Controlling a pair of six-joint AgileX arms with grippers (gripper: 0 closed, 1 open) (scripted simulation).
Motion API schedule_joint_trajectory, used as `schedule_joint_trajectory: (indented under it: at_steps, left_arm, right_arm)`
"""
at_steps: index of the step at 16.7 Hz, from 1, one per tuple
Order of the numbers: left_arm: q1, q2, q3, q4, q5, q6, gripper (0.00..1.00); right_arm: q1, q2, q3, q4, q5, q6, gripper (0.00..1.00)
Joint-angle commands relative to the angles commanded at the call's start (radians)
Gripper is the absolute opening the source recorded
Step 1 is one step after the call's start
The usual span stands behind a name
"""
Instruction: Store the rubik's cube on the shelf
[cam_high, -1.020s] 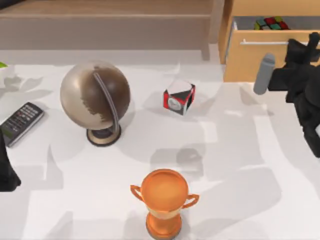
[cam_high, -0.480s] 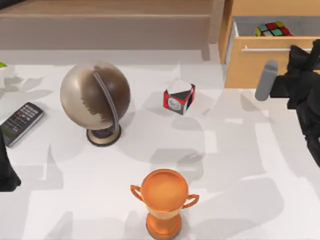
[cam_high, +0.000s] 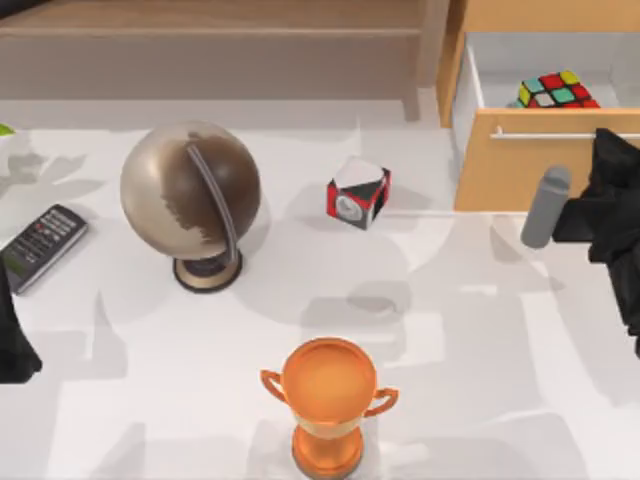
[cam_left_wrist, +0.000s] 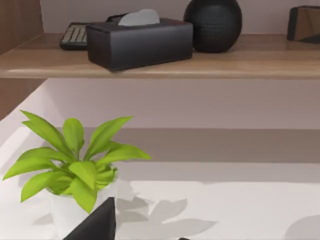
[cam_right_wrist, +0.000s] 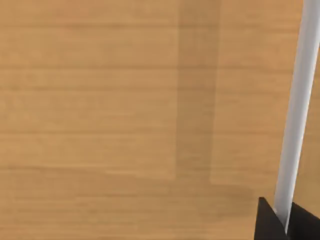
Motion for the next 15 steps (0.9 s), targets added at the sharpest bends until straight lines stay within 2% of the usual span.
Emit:
schedule_joint_trajectory:
  at_steps: [5,12,15]
  left_arm:
    - [0.0,0.0,0.0,0.0,0.0,0.0,1.0]
    - [0.0,0.0,0.0,0.0,0.0,0.0,1.0]
    - [0.0,0.0,0.0,0.0,0.0,0.0,1.0]
  right_arm:
    - [0.001,-0.002,-0.013,0.013,0.003,-0.004,0.0]
    - [0.062,-0.059,-0.224,0.163,0.066,-0.001,0.0]
    - [0.068,-0.065,-0.242,0.177,0.071,0.001,0.0]
